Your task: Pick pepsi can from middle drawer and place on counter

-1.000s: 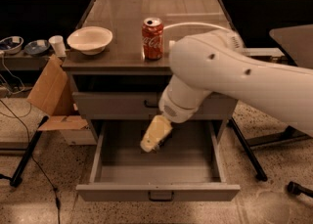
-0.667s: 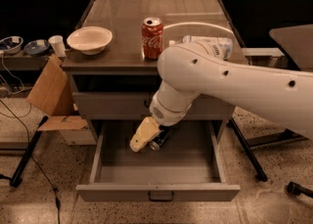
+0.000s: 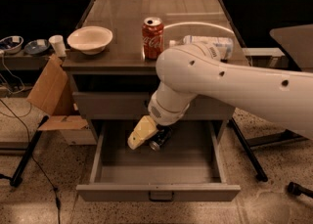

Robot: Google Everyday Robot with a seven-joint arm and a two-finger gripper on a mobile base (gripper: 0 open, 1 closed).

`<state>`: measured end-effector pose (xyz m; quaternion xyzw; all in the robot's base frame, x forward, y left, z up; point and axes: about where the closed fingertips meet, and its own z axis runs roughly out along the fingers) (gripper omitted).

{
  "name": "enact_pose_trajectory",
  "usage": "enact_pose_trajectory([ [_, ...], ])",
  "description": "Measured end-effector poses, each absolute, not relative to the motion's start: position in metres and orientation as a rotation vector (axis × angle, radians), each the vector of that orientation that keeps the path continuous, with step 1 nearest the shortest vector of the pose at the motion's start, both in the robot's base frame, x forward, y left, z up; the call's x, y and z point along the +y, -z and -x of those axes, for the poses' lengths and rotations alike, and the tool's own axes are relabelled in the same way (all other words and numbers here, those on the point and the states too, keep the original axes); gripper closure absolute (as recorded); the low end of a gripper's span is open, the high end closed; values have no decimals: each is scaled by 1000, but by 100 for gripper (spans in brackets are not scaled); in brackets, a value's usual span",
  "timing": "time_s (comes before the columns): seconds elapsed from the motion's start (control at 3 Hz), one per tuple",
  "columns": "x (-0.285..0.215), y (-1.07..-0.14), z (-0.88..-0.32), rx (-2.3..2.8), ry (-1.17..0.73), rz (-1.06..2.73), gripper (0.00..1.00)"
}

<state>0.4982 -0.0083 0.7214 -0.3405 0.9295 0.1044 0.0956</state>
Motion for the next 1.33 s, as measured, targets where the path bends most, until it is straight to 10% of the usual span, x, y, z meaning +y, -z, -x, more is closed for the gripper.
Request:
enact_pose_trajectory([
  [1.33,-30,-591,-519,2722,-579,-113,0],
])
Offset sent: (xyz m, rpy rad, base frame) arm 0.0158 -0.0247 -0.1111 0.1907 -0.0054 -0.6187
